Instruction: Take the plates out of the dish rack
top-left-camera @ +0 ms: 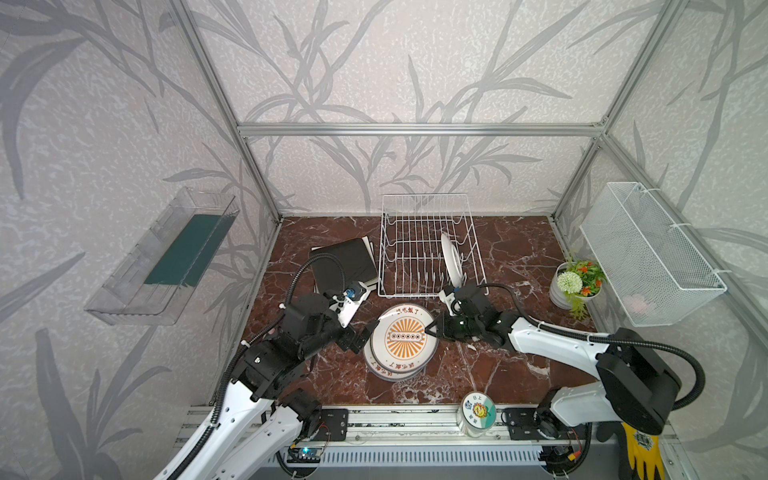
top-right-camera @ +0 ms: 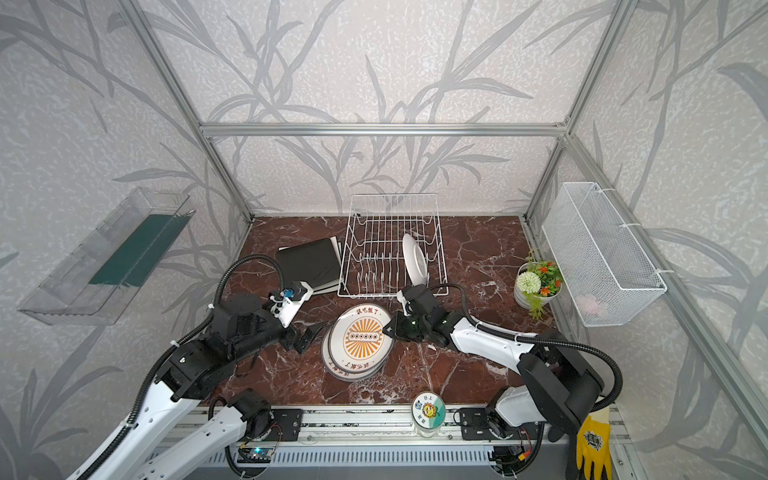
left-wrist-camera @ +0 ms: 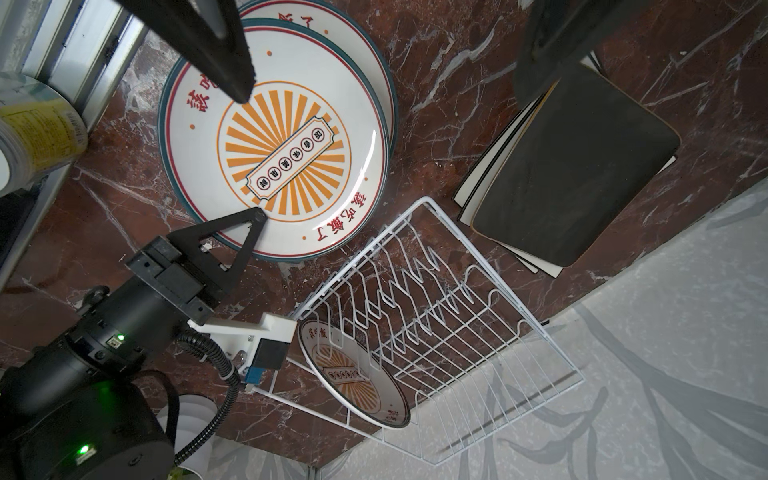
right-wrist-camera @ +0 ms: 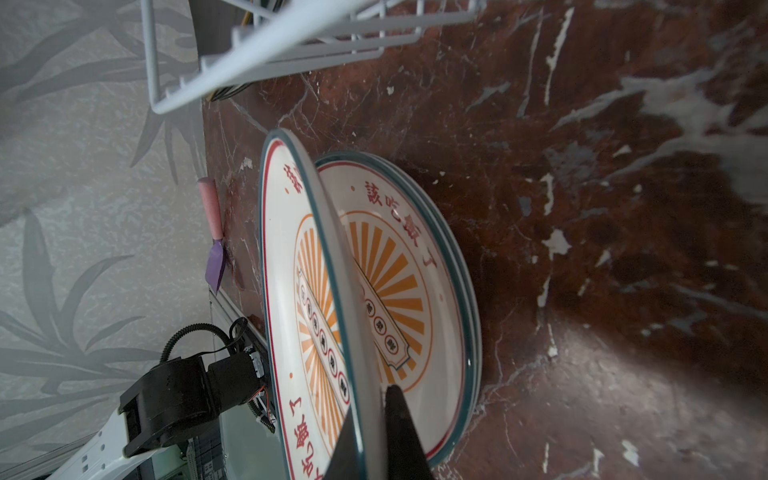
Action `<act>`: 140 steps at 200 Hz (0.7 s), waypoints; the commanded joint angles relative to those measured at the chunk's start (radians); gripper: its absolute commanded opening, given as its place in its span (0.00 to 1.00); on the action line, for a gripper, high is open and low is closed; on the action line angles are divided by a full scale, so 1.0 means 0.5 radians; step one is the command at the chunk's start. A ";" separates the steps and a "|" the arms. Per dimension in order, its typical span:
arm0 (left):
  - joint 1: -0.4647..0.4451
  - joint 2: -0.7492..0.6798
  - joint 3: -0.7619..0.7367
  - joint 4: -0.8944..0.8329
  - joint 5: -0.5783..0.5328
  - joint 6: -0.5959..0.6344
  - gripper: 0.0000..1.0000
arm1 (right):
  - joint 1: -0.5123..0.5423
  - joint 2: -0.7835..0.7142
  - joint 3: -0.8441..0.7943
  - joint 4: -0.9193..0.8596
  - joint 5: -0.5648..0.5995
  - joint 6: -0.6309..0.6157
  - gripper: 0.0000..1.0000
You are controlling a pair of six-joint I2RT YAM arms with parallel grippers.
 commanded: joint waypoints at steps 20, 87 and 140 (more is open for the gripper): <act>0.034 -0.016 -0.040 0.105 0.092 -0.067 0.99 | 0.070 0.117 0.029 0.265 -0.015 0.099 0.00; 0.071 0.063 -0.043 0.161 0.168 -0.061 0.99 | 0.097 0.190 0.050 0.182 0.003 0.151 0.19; 0.090 0.132 -0.036 0.214 0.235 -0.064 0.99 | 0.098 0.167 0.110 0.014 0.033 0.091 0.38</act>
